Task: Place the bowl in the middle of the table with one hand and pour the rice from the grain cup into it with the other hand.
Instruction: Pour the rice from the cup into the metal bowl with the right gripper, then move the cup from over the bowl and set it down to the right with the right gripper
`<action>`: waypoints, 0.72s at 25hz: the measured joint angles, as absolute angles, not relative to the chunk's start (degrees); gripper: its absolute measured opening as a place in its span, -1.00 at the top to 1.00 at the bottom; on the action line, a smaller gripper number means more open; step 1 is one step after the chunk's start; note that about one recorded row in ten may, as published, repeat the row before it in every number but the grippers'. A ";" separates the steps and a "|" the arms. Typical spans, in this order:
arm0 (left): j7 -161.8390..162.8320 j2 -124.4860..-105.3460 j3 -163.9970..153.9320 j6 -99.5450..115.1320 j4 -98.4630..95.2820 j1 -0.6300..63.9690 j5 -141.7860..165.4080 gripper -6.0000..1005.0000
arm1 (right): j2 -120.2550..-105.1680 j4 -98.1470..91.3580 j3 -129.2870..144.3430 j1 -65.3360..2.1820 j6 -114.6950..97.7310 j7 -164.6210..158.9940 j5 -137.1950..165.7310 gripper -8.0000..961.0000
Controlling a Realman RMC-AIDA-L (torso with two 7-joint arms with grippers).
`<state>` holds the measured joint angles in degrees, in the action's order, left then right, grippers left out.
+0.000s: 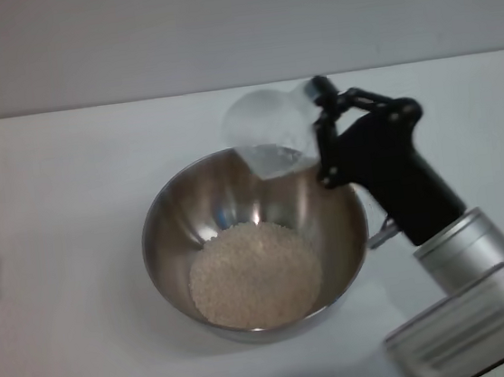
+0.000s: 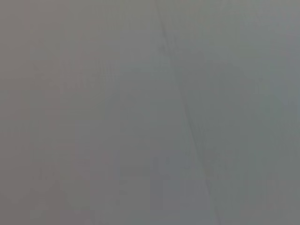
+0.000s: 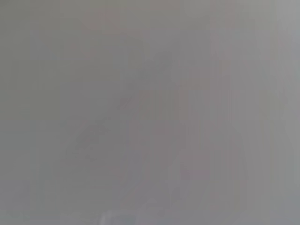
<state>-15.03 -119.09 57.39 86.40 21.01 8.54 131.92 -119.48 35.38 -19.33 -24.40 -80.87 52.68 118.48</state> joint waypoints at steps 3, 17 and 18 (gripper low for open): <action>-15.03 -119.09 57.39 86.40 21.08 8.47 131.93 -0.36 | -119.37 30.02 -19.86 -24.35 -85.34 31.97 118.81 0.96; -15.03 -119.09 57.46 86.40 20.71 8.54 131.92 -0.36 | -119.62 18.51 -23.36 -20.89 -88.94 9.50 116.50 0.96; -15.03 -119.09 57.46 86.40 20.71 8.54 131.92 -0.36 | -119.61 17.23 -23.55 -20.93 -87.16 8.19 114.61 0.96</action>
